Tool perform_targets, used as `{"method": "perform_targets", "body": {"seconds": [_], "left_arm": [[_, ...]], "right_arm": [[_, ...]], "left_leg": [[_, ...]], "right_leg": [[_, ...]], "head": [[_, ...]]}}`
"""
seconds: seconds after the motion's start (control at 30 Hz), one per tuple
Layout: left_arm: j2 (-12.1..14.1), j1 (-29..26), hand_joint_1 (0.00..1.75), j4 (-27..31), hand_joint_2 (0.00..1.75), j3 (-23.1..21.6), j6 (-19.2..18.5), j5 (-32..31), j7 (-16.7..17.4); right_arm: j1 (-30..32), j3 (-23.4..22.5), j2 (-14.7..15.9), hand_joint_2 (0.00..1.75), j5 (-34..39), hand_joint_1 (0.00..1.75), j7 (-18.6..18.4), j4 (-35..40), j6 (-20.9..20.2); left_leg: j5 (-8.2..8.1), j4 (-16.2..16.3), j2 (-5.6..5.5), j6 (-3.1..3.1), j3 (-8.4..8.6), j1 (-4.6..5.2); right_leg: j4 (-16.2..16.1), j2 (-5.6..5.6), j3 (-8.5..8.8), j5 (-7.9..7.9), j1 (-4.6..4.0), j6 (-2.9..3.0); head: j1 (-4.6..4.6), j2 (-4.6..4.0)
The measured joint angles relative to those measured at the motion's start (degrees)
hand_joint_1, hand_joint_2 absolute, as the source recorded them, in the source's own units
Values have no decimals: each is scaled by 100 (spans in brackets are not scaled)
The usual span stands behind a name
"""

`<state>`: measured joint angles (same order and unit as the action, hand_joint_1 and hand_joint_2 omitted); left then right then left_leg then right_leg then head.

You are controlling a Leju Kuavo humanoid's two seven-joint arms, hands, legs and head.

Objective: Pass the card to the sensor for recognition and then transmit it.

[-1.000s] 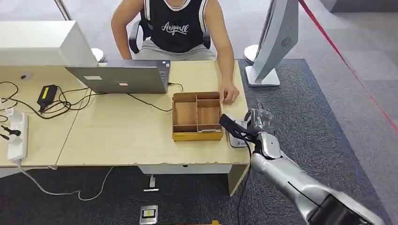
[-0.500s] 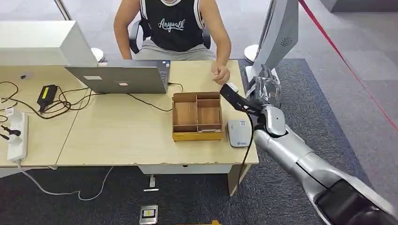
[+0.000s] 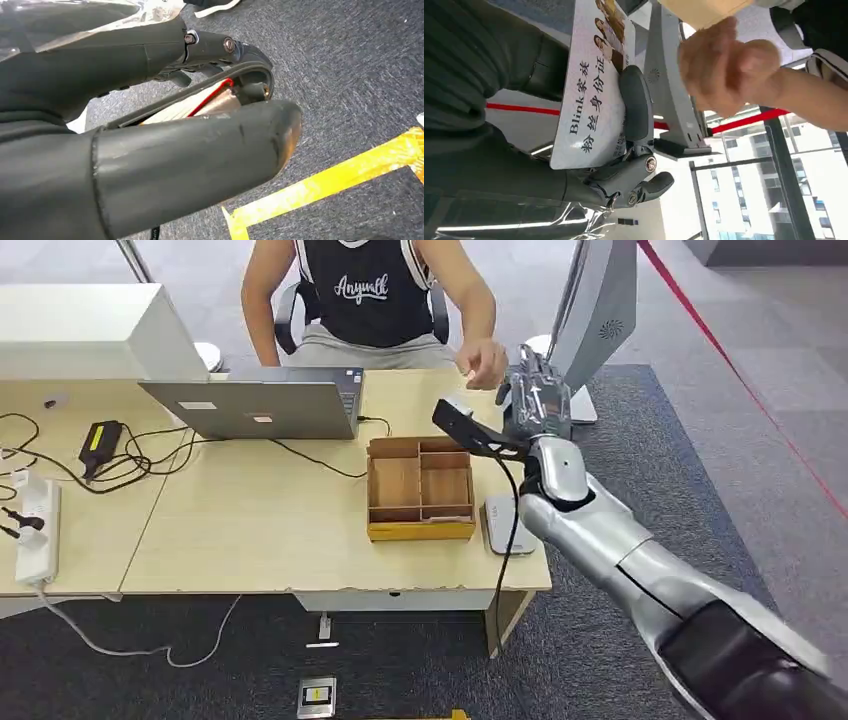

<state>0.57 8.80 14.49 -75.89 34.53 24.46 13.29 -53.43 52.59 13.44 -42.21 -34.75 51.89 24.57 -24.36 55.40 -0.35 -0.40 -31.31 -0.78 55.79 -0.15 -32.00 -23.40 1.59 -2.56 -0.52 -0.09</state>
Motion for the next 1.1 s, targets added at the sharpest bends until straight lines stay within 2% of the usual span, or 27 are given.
{"method": "perform_targets", "body": {"seconds": [0.5,0.6,0.8,1.1], "left_arm": [[0,3,0,0,0,0,0,0,0],[0,3,0,0,0,-2,0,-22,0],[4,19,0,0,0,-2,-20,-85,0],[22,48,0,0,0,-2,-111,-168,6]], "right_arm": [[-21,15,-76,175,-2,175,-2,-22,0],[-40,33,-98,175,-24,175,24,-28,-102],[-320,177,-411,175,-114,175,83,-308,-389],[-752,387,-1012,175,-46,175,186,-1147,-402]], "left_leg": [[0,0,1,0,-1,0],[0,-1,1,0,-4,0],[2,-1,-2,-2,-9,-2],[4,0,1,-4,-13,-3]], "right_leg": [[0,0,-1,0,0,0],[1,0,0,0,0,0],[2,2,-8,1,-2,2],[4,3,-15,2,-2,3]], "head": [[-2,2],[-2,0],[-2,2],[-2,2]]}}
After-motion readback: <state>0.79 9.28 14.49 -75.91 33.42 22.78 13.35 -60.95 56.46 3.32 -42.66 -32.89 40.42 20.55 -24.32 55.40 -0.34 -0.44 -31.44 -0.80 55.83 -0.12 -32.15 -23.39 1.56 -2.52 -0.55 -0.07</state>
